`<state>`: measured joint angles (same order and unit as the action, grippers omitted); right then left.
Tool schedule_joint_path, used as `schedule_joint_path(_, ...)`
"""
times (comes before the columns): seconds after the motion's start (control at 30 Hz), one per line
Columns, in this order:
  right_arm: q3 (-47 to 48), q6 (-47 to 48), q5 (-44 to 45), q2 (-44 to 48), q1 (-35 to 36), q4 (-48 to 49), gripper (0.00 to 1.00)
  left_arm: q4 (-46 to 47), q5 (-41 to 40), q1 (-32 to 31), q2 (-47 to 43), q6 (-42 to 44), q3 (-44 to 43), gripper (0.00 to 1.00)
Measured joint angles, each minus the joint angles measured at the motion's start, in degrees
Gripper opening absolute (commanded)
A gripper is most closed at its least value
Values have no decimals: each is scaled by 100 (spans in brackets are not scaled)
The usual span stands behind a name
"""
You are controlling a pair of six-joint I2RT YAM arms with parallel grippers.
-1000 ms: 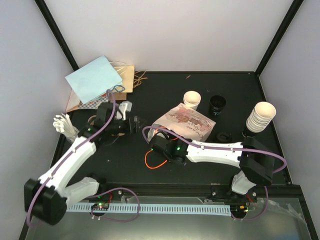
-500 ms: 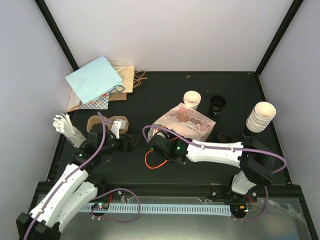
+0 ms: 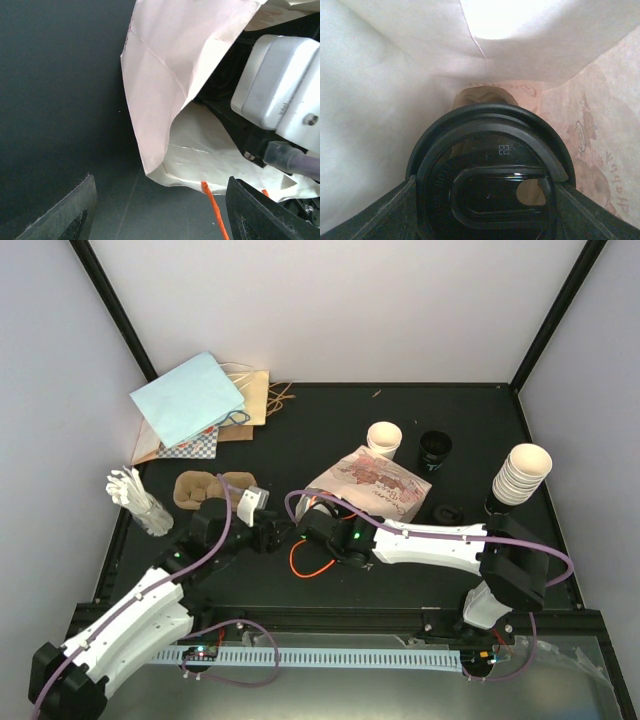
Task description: Pack the takeout coffee
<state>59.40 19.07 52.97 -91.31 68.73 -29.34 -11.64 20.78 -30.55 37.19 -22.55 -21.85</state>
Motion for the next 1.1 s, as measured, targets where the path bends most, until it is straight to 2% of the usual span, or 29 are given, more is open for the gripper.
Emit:
schedule_joint_path(0.27, 4, 0, -20, 0, -4, -2, 47, 527, -66, -55, 726, 240, 13, 65)
schedule_joint_path(0.6, 15, -2, -37, 11, -7, -24, 47, 896, -68, -177, 1617, 448, -262, 48)
schedule_joint_path(0.83, 39, -2, -52, 20, -20, -26, 47, 1027, -66, -232, 1908, 542, -426, 28)
schedule_joint_path(1.0, 70, -2, -61, 20, -33, -39, 47, 1049, -66, -256, 1919, 632, -442, 5)
schedule_joint_path(1.1, 90, -2, -63, 20, -35, -48, 47, 994, -76, -258, 1919, 704, -511, 2)
